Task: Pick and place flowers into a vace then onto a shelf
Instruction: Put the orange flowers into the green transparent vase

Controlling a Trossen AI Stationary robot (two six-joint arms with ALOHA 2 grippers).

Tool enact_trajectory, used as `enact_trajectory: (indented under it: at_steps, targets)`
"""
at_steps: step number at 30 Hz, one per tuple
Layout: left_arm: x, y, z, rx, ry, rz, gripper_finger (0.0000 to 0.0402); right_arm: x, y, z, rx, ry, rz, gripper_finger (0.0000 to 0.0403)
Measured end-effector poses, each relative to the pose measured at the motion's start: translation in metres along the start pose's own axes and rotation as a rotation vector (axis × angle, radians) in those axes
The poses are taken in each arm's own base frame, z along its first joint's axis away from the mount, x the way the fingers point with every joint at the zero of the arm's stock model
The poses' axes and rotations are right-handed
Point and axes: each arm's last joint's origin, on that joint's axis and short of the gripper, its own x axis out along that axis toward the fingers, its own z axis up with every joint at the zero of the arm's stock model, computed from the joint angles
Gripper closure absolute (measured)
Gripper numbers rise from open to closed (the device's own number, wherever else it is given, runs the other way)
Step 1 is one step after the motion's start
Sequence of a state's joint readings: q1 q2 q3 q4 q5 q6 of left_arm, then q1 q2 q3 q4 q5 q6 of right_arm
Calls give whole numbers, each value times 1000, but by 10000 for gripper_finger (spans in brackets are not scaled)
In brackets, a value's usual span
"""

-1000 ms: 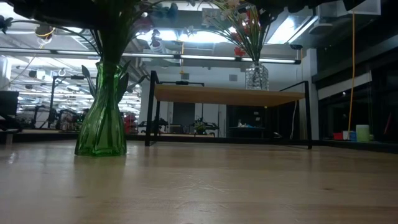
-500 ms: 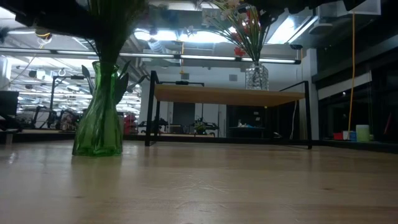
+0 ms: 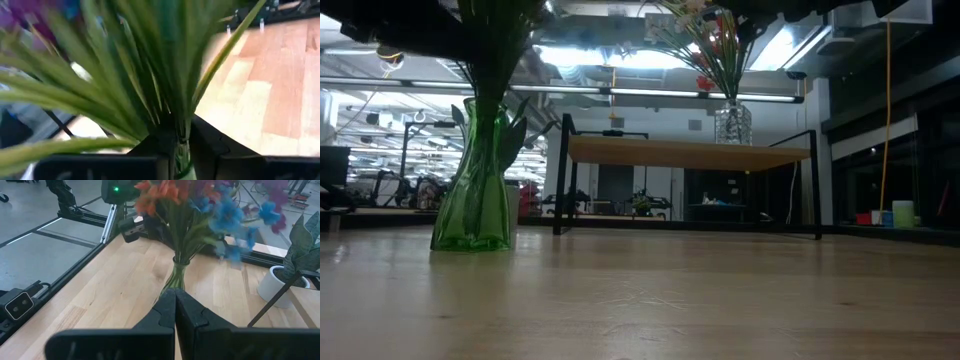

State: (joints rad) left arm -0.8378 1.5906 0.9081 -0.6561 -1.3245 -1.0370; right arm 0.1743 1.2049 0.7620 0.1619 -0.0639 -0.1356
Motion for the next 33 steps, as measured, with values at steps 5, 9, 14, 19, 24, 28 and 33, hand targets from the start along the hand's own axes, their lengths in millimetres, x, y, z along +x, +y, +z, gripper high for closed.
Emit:
enact_trajectory:
  at_steps: [5, 9, 14, 19, 24, 28, 33]
  targets:
    - [-2, 0, 1, 38, -32, 11, 328, 0, 0, 0, 1, 1, 0, 401]
    - [-2, 0, 1, 31, -35, 13, 304, 0, 0, 0, 0, 2, 0, 401]
    - [-2, 0, 0, 26, -19, 3, 277, 0, 0, 0, 0, 2, 1, 401]
    - [-3, -1, 0, 27, -6, -8, 257, 0, 0, 0, 0, 3, 0, 401]
    - [-11, -1, 0, 84, -32, -24, 249, 0, 0, -1, 1, 14, 2, 401]
    - [-17, -2, 1, 114, -31, -48, 249, 0, 0, -2, 2, 18, 3, 401]
    - [-22, 0, 9, 176, -31, -46, 249, 0, 0, -2, 2, 17, 3, 401]
